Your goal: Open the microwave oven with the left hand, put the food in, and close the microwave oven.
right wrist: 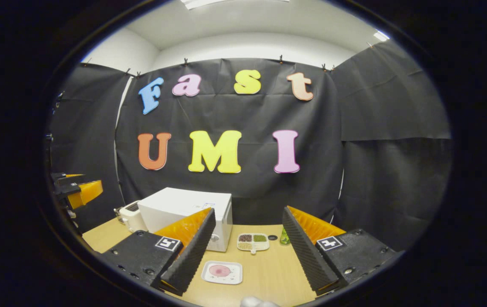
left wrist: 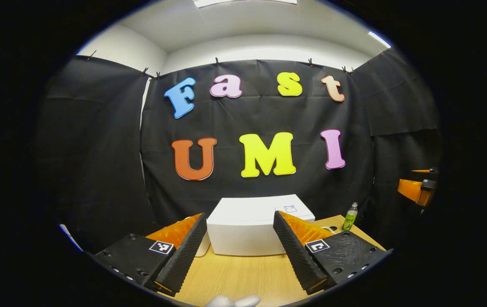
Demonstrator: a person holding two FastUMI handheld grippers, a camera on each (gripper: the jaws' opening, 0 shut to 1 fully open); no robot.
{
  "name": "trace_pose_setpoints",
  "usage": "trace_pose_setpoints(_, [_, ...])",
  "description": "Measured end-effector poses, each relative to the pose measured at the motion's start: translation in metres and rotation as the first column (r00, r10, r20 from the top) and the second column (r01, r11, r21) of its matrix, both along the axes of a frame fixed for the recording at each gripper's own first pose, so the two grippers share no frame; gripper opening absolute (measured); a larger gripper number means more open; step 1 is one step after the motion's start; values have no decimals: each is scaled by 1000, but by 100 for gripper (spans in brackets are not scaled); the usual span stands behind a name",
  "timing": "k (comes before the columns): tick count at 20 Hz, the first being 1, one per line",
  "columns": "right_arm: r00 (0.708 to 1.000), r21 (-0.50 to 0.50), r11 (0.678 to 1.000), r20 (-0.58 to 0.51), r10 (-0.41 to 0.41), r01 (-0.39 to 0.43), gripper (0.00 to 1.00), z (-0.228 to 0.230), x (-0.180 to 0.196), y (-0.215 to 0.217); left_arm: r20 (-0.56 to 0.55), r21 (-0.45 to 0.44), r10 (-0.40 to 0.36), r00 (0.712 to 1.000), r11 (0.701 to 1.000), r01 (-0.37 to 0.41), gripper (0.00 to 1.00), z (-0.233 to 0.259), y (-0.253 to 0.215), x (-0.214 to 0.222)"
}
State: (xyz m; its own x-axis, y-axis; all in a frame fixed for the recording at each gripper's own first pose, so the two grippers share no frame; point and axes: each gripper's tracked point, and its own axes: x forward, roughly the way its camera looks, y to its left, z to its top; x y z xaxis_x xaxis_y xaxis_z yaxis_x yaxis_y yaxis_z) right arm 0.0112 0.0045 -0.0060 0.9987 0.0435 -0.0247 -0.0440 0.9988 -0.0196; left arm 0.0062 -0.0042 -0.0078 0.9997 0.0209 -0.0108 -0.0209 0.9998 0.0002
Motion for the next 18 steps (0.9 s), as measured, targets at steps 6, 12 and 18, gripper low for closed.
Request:
trace_pose_setpoints(6, [1000,3,1000,-11,6,-6,100,-5,4,0,-10,0,-11,1000,1000,11,96,-5,-8,7])
trace_pose_setpoints(12, [1000,18,1000,-10,-20,20,93,-4,-1,-1,-10,4,-50,999,999,50,96,-15,-19,13])
trace_pose_setpoints(18, [999,14,999,-5,-38,38,100,-3,-8,-3,-24,9,-65,998,998,65,96,-24,-24,16])
